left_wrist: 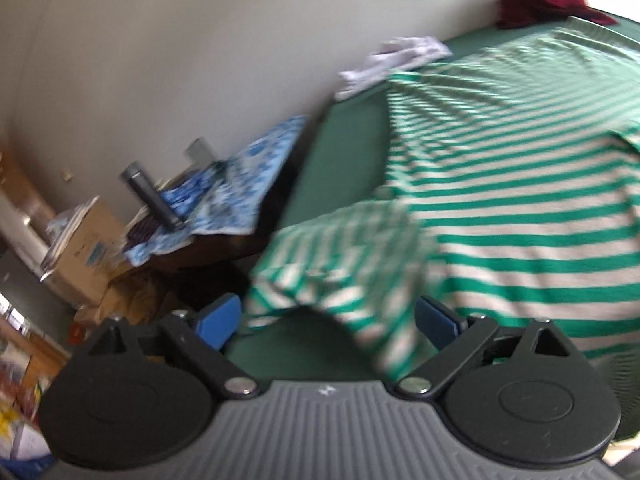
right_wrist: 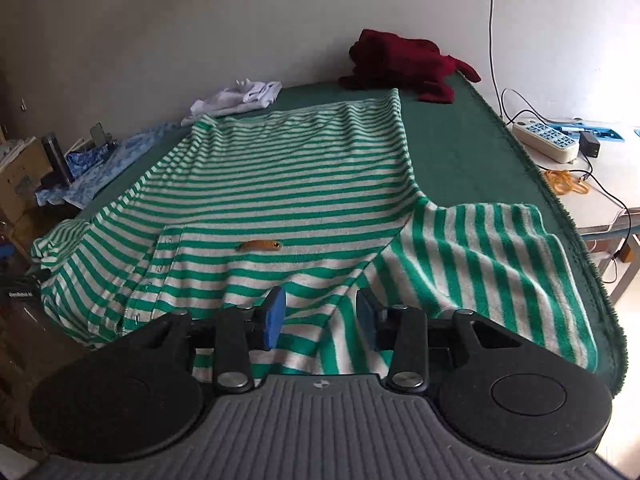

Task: Fold clothes

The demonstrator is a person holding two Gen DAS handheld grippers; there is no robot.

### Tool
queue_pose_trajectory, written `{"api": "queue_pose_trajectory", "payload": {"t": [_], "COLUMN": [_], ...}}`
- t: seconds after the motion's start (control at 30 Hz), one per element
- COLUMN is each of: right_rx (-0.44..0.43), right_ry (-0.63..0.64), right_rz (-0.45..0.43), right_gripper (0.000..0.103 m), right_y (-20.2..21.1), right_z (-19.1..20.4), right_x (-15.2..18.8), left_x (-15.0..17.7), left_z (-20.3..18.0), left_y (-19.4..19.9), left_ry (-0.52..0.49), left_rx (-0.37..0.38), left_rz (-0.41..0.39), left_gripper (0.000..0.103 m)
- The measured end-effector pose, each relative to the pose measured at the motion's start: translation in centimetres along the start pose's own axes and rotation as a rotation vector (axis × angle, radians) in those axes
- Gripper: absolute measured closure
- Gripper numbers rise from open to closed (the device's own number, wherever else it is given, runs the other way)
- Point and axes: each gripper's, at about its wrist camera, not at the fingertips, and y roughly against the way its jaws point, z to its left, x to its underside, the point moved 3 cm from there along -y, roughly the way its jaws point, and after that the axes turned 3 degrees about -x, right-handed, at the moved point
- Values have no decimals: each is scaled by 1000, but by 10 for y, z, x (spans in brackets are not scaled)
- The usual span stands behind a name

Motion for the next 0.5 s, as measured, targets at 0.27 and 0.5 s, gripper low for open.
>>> {"api": "queue_pose_trajectory", "payload": {"t": [0.27,0.5], "right_rx": [-33,54], "right_ry": [-79,-94], "right_rz": [-10,-8], "right_gripper": [56,36], "right_y": [-29,-47], "right_z": [49,81], "right_x": [-7,13], "left_x": [18,24], "left_z": [57,49], "left_y": [-58,-90], "left_ry": [145,-42], "left_rx": [2,-42], "left_rz": [97,41], "left_gripper": [39,49]}}
